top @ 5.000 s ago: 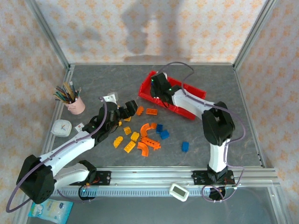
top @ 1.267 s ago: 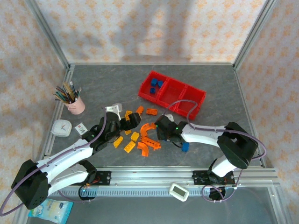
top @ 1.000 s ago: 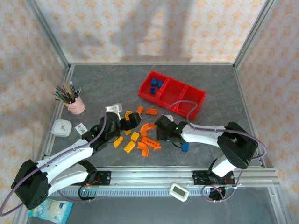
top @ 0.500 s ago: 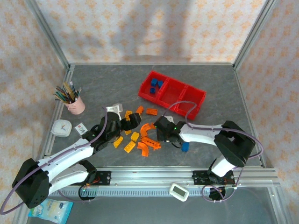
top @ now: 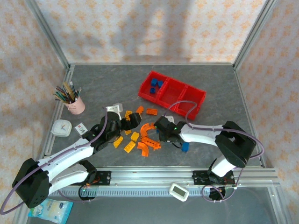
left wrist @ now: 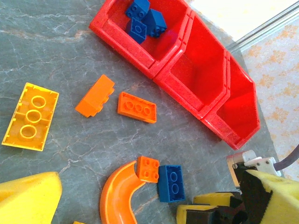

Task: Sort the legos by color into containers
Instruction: Pick up the lego from the bottom-center of the table, then place the lego in the container.

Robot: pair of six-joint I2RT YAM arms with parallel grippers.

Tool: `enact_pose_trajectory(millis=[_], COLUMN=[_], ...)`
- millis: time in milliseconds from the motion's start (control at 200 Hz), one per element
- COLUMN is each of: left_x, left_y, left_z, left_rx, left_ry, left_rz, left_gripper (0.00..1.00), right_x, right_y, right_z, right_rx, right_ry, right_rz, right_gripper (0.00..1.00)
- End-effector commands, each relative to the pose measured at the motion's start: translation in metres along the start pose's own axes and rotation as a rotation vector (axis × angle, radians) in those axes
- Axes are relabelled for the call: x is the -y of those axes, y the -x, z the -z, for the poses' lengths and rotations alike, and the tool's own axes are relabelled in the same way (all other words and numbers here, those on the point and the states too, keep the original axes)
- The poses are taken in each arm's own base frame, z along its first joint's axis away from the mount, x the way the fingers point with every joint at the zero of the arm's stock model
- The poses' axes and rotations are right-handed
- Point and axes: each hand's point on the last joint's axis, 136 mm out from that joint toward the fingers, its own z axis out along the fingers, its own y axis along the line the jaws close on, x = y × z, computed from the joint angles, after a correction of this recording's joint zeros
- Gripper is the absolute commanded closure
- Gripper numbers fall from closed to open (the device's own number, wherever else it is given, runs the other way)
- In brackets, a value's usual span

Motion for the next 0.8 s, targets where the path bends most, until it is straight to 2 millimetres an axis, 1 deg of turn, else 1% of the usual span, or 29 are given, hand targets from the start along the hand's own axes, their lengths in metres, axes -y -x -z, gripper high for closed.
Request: enact_pose_trajectory(millis=[0, 80, 145, 265, 355, 435, 631, 681, 766, 796], left_x=[0.012, 0.015, 0.018, 0.021, 0.020, 0.020, 0.013, 0.012, 0.011, 0.012], left_y=[0.013, 0.018, 0.024, 0.035, 0.046, 0.056, 0.077, 0.081, 0.086, 0.088], left_z=[0.004, 0.006, 0.009, 0.012, 0.012, 0.011, 0.005, 0.003, -0.001, -0.002], left_rx=[0.025, 0.040, 0.057, 0.089, 0.107, 0.121, 0.144, 0.146, 0.149, 0.150], left_ry=[-0.011, -0.011, -0.015, -0.011, 0.005, 0.011, 0.035, 0.039, 0.042, 0.042], left_rz=[-0.031, -0.040, -0.045, -0.058, -0.064, -0.067, -0.063, -0.063, -0.061, -0.063], left_gripper=[0.01, 0.01, 0.01, 0.01, 0.01, 0.01, 0.01, 0.01, 0.01, 0.01], right_x=[0.000, -0.002, -0.004, -0.009, -0.013, -0.019, -0.029, -0.030, -0.028, -0.028], right_y=[0.026, 0.044, 0.062, 0.108, 0.147, 0.182, 0.256, 0.272, 0.295, 0.301], right_z=[0.025, 0.039, 0.049, 0.063, 0.068, 0.068, 0.046, 0.038, 0.016, 0.010], right_rx=[0.085, 0.128, 0.167, 0.251, 0.325, 0.374, 0.448, 0.461, 0.467, 0.466], right_ry=[-0.007, 0.017, 0.032, 0.047, 0.053, 0.071, 0.053, 0.046, 0.017, 0.014], right_rz=[-0.001, -0.010, -0.016, -0.029, -0.046, -0.060, -0.064, -0.060, -0.064, -0.061], right_gripper=[0.62, 0.62, 0.62, 0.62, 0.62, 0.62, 0.62, 0.62, 0.62, 0.62])
